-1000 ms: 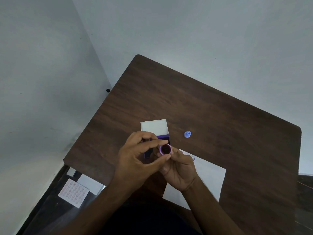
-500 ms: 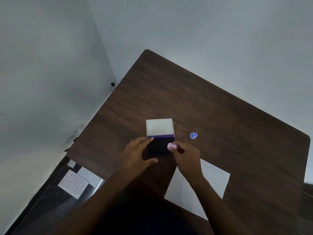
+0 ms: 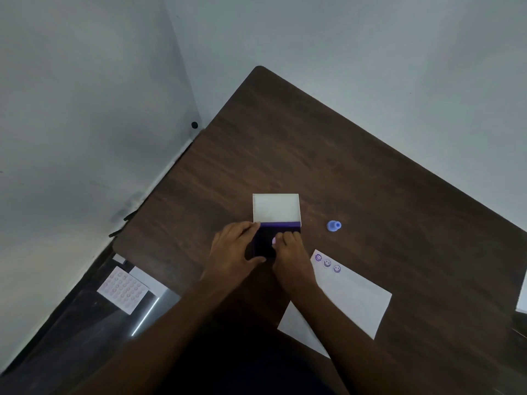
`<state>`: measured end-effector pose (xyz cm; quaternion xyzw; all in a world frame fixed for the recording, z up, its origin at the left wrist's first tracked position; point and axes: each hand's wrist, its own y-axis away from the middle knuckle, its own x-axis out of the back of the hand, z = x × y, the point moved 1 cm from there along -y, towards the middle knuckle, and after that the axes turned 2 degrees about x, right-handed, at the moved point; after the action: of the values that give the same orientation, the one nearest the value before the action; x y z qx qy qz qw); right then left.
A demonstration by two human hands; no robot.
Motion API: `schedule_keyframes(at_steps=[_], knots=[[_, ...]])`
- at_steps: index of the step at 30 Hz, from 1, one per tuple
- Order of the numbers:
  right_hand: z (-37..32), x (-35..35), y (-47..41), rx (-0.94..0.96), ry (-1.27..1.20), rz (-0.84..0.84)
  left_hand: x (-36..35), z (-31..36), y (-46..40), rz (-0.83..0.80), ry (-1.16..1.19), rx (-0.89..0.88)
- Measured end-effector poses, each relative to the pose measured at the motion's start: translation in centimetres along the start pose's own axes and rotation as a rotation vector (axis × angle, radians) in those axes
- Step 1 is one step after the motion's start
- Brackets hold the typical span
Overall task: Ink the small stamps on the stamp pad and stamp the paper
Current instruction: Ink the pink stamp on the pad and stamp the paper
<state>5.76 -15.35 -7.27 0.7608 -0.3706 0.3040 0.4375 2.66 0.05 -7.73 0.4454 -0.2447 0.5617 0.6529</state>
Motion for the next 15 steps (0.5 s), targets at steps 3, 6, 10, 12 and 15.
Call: schedule_keyframes(at_steps=[3, 6, 10, 12, 15], knots=[[-0.2, -0.4, -0.1, -0.004, 0.036, 0.01, -0.2, -0.3, -0.3, 0.003, -0.02, -0.002], [-0.2, -0.5, -0.3, 0.038, 0.081, 0.045, -0.5, 0.1, -0.8, 0.013, -0.031, -0.078], [-0.1, -0.5, -0.2, 0.089, 0.088, 0.065, -0.5, 1.2, -1.7, -0.018, 0.05, -0.153], [-0.1, -0.5, -0.2, 0.096, 0.079, 0.079, -0.7, 1.3, -2.0, -0.035, 0.103, -0.142], [-0.3, -0.4, -0.2, 0.11, 0.086, 0.082, -0.9, 1.1, -2.7, -0.178, 0.065, -0.052]])
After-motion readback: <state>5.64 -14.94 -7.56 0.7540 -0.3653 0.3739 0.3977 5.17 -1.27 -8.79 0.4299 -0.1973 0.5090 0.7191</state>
